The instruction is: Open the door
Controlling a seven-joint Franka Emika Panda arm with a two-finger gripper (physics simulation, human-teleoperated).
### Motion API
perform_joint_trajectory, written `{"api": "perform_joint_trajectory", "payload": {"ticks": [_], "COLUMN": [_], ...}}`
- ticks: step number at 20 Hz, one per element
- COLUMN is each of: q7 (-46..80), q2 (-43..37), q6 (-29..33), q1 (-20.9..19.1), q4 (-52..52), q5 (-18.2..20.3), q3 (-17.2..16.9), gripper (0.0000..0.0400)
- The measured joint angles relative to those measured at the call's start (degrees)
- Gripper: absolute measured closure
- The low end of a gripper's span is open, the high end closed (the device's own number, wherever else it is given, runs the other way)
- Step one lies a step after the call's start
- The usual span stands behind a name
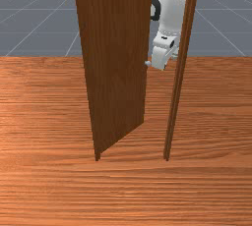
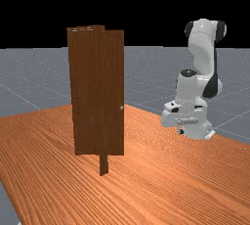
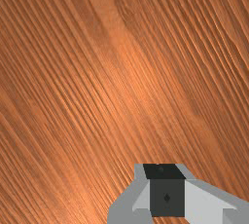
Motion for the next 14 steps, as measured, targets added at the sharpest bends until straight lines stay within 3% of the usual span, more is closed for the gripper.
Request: {"api": "perform_joint_trajectory", "payload": {"ticks": [3,6,7,8,10,14], "q7": [-0.83,-6.33,-4.00,-7.26,-9.93,-9.67], "q2": [2.43,3.63,4.63,7.34,12.89,30.77], "q6": [-0.64,-1.74,-1.98,-4.07,-3.69,-14.85], "q1": [2.76,3.32,3.18,2.97,2.17,2.85], "q4": [2.97,4.59,5.80,9.52,16.57,44.19], "q5": [-0.88,-1.06,-4.04,-1.80,-4.79,-9.33], "q3": [2.11,2.10,2.16,1.62,0.67,-2.74], "gripper": [0.0400,0.0400,0.0400,0.0400,0.0400,0.0400]}}
